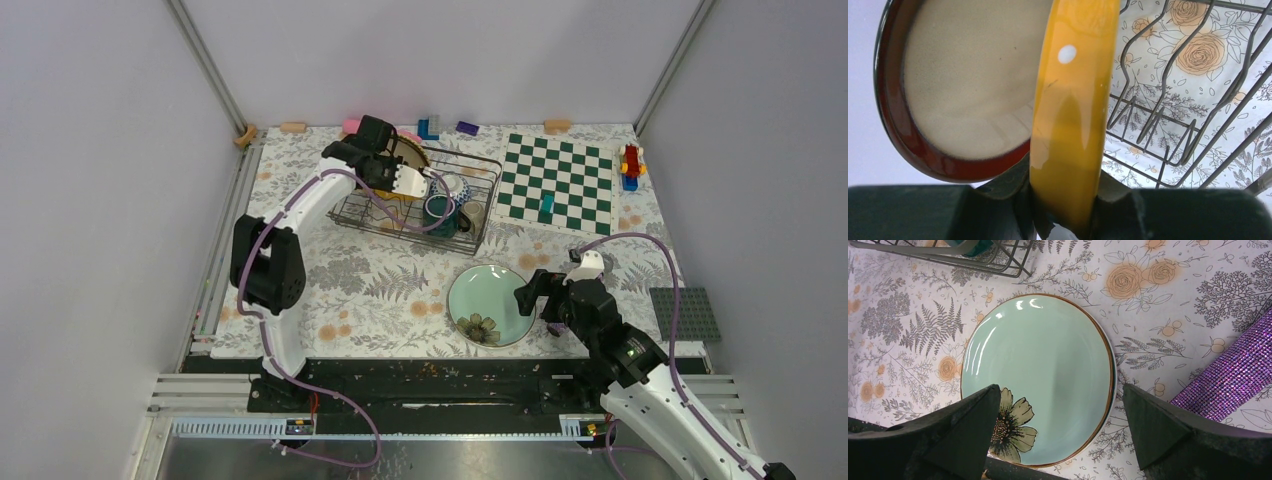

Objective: Unload the mixed dishes from the dish rack
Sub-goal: Pick up the plate from the dish rack.

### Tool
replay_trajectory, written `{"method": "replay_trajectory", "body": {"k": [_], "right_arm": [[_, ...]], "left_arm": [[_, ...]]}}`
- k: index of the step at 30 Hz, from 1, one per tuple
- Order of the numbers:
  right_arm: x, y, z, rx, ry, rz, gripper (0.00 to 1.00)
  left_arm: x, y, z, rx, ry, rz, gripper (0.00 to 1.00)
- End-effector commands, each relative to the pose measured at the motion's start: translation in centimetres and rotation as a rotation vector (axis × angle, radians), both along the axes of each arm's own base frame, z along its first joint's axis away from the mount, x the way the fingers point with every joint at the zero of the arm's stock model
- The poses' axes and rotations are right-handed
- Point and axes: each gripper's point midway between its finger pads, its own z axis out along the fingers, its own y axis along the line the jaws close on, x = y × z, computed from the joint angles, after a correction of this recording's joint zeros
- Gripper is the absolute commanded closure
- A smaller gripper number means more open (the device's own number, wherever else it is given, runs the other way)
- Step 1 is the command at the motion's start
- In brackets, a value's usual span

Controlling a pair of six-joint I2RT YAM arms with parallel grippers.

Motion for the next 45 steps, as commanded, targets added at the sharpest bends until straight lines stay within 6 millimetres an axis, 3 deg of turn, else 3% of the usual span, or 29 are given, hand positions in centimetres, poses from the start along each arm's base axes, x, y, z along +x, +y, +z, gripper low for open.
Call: {"method": "replay_trajectory", "body": {"k": [1, 27, 34, 38, 40, 45], "right_arm": [[0.6, 0.2, 0.9, 0.013, -0.035, -0.002, 0.01], [0.3, 0.6, 2.3, 0.069, -0.091, 0.017, 0.01], [0.2, 0.8, 3.1, 0.098, -0.123, 0.026, 0.01], [-0.1, 1.1, 3.4, 0.126, -0.135, 0.043, 0.01], [-0.2, 1.2, 3.6, 0.14, -0.142, 0.049, 0.01], [-0.5, 1.7, 3.9, 0.191, -0.158, 0.07, 0.01]], "left_arm": [[2.0, 0.4, 9.7, -0.054, -0.292, 0.035, 1.0], [-3.2, 0.7, 16.9, -0.121, -0.411, 0.029, 1.0], [-7.1, 0.5, 19.1, -0.214, -0.429, -0.018, 1.0], [-10.1, 0.1, 21.8, -0.32, -0.461, -0.063, 1.0], [-11.9, -0.7, 23.0, -0.404, -0.458, -0.11, 1.0], [-16.9, -4.9, 25.1, -0.708, -0.383, -0.288, 1.0]]}}
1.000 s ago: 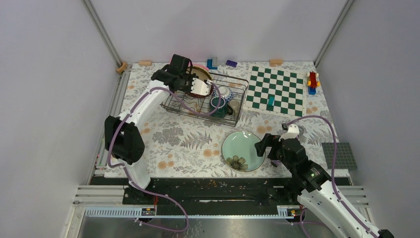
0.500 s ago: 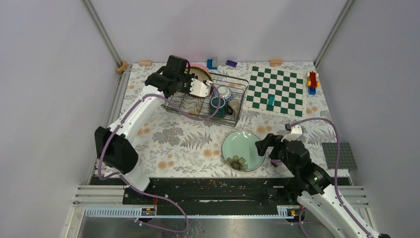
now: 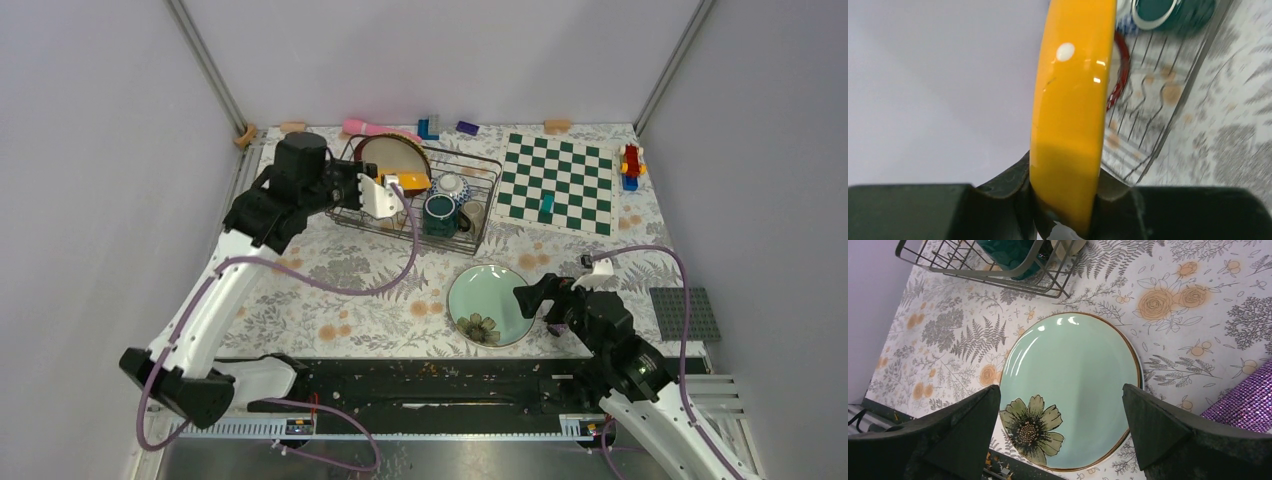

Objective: Unload the mixed dishes from the dish rack
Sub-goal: Pick up the plate from the dish rack.

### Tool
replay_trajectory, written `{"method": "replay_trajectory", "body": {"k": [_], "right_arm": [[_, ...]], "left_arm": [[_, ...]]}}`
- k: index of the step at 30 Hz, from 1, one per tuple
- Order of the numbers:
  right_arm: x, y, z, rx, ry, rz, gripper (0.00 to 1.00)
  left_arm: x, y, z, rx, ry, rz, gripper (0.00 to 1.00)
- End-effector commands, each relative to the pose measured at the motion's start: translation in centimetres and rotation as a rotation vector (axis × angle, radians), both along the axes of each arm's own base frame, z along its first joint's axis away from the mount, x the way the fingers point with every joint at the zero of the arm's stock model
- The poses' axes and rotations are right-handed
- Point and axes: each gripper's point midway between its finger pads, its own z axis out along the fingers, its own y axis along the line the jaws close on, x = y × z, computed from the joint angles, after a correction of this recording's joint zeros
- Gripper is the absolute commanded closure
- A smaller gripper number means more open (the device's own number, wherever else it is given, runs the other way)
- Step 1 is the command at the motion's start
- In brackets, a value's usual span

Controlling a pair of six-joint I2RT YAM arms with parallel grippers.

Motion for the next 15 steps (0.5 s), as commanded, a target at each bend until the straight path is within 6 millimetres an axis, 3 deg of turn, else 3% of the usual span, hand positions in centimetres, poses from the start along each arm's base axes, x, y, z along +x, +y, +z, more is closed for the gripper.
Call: {"method": "replay_trajectory", "body": {"k": [1, 7, 10, 12, 15], "right_arm": [[-0.1, 0.9, 1.2, 0.072, -0.043, 0.03, 0.01], [-0.6, 1.1, 1.6, 0.125, -0.076, 0.047, 0.01], [-0.7, 1.1, 1.4, 0.138, -0.093, 0.046, 0.01], [-0.6, 1.0, 1.5, 0.151, -0.108, 0.041, 0.01], [-0.8, 1.1, 1.8, 0.163, -0.122, 0.048, 0.01]], "left_arm": [[-3.9, -5.5, 8.6, -0.41, -0.142, -0.242, 1.0], [-5.8, -7.5, 14.5, -0.929, -0.057, -0.266, 1.0], [-5.5, -7.6, 16.6, -1.191, 0.076, -0.198, 1.0], [-4.7, -7.5, 16.9, -1.34, 0.181, -0.118, 1.0], [-3.7, -7.3, 15.7, -1.511, 0.348, 0.006, 1.0]]}}
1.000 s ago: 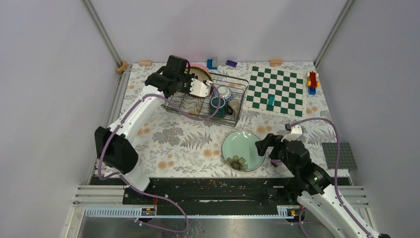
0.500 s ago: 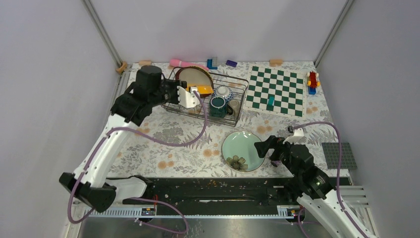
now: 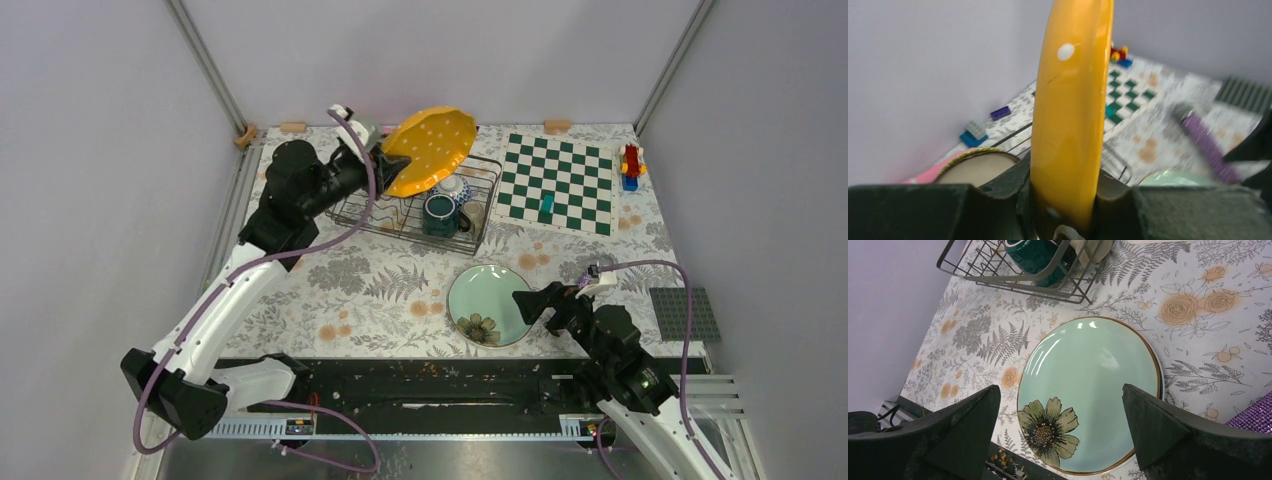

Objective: Unload the mixed dishes from the dish rack
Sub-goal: Pick up the plate from the dish rack, then place the plate at the center of the board.

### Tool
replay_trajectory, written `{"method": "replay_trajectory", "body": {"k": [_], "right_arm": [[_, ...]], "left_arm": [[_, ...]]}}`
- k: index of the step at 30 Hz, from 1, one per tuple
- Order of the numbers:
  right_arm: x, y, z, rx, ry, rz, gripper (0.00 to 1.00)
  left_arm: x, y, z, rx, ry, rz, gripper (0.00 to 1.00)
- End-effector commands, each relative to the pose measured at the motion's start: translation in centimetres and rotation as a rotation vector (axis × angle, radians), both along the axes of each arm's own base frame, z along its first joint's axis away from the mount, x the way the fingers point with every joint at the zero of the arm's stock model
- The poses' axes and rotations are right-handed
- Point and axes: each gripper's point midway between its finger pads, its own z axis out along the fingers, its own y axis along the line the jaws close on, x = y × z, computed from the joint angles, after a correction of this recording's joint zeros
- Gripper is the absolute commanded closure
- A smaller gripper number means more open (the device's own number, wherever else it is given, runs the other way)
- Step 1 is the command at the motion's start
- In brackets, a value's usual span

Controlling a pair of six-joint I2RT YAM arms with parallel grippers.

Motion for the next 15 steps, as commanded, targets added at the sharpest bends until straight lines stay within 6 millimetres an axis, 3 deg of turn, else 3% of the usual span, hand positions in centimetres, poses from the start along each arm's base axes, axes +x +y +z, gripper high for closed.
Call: {"method": "replay_trajectory", "body": {"k": [1, 4, 8, 15], "right_arm": [[0.0, 0.4, 1.5, 0.05, -0.053, 0.015, 0.01], [0.0, 0.5, 1.4, 0.055, -0.049, 0.021, 0.01], [-0.1, 1.3, 1.8, 0.085, -0.06, 0.053, 0.01], [-1.3, 3.6, 5.0, 0.212, -0.113, 0.179, 0.01]], "left_arm": [[-0.5, 0.9, 9.3, -0.547, 0.07, 0.063, 1.0], [-0.4, 1.2, 5.9, -0.652, 0.207, 0.094, 1.0], [-1.7, 1.2, 2.0, -0.725, 0.311, 0.066, 1.0], [-4.2, 1.2, -4.4, -0.737, 0.468, 0.035, 1.0]]}}
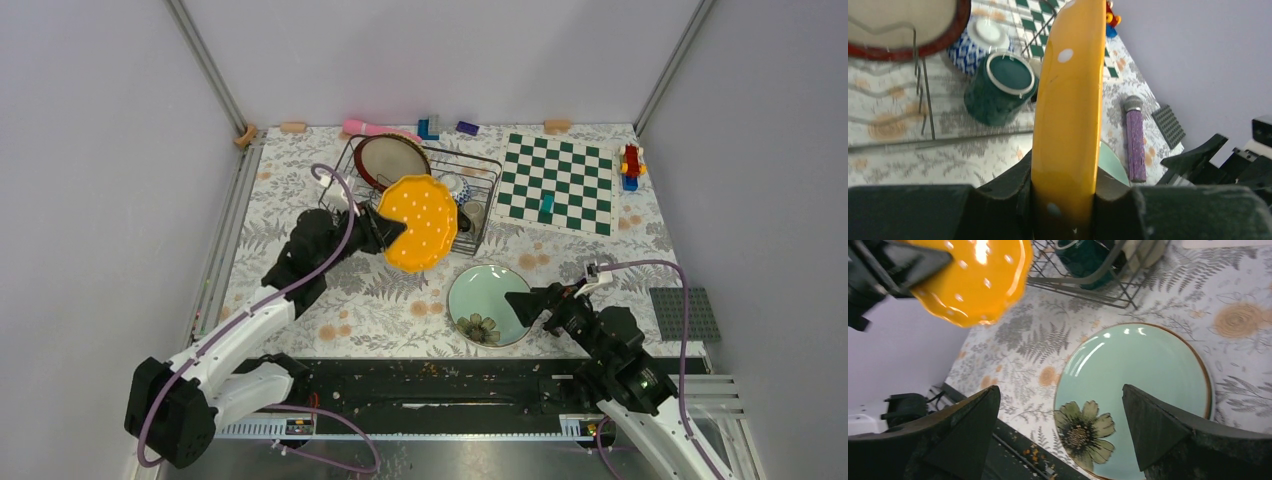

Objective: Unload the mixed dishes from the dish rack
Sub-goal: Place the plate at the center of the board.

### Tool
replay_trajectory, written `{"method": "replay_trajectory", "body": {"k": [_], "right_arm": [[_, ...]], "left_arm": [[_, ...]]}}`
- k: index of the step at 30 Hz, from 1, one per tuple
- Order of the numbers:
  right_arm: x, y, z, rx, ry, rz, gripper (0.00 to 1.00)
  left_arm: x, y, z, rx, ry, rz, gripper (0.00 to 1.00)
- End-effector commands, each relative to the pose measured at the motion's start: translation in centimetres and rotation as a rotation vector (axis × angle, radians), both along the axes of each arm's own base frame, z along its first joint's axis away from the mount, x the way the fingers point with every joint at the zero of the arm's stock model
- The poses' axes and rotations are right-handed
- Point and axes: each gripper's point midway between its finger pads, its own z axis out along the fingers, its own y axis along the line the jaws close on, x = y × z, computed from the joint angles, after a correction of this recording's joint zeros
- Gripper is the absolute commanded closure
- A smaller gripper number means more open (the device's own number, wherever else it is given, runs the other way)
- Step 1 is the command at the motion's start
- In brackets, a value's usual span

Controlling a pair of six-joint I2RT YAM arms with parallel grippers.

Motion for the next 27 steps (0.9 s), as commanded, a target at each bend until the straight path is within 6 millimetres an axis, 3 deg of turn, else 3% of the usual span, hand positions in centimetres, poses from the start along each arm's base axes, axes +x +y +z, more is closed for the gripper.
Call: {"method": "replay_trajectory", "body": {"k": [1, 7, 12, 17, 21, 27], "right_arm": [[-0.5, 1.8, 3.4, 0.133, -0.074, 0.085, 0.01], [0.1, 3.6, 4.8, 0.216, -0.101, 0.139, 0.01], [0.3, 5.0, 5.1, 0.2, -0.053, 0.201, 0.01], [-0.1, 7.0, 5.9, 0.211, -0.033, 0.307, 0.01], [-0.1, 7.9, 6.2, 0.213, -0.031, 0.357, 0.01], [1.5, 7.7, 6.1, 0.209, -0.04, 0.296, 0.01]], "left_arm": [[-2.6, 0.0, 9.5, -0.287, -0.244, -0.052, 1.0], [-6.4, -1.3, 7.6, -0.289, -0.263, -0.247, 1.0], [-8.2, -2.9, 6.6, -0.328, -0.252, -0.409, 1.0], [-9.0, -4.5, 6.3, -0.361, -0.217, -0.562, 1.0], [-8.4, -5.5, 5.3, -0.354, -0.15, -0.609, 1.0], [-9.1, -6.3, 5.3, -0.392, -0.118, -0.691, 1.0]]}}
